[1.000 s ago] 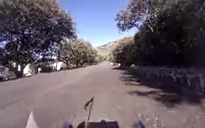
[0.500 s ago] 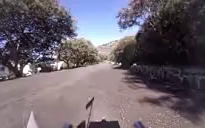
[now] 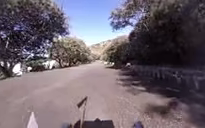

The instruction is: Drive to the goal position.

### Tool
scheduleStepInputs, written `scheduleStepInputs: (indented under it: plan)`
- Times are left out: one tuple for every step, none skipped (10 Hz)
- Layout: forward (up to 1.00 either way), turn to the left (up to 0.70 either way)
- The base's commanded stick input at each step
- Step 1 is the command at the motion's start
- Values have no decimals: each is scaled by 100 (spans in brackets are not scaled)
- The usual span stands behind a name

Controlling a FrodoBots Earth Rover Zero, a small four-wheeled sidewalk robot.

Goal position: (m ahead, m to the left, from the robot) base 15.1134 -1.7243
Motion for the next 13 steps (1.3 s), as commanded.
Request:
scheduleStepInputs:
  plan:
    - [50,0]
    - [50,0]
    - [50,0]
    - [50,0]
    - [50,0]
    - [50,0]
    - [50,0]
    - [50,0]
    - [50,0]
    - [50,0]
    - [50,0]
    - [50,0]
    - [50,0]
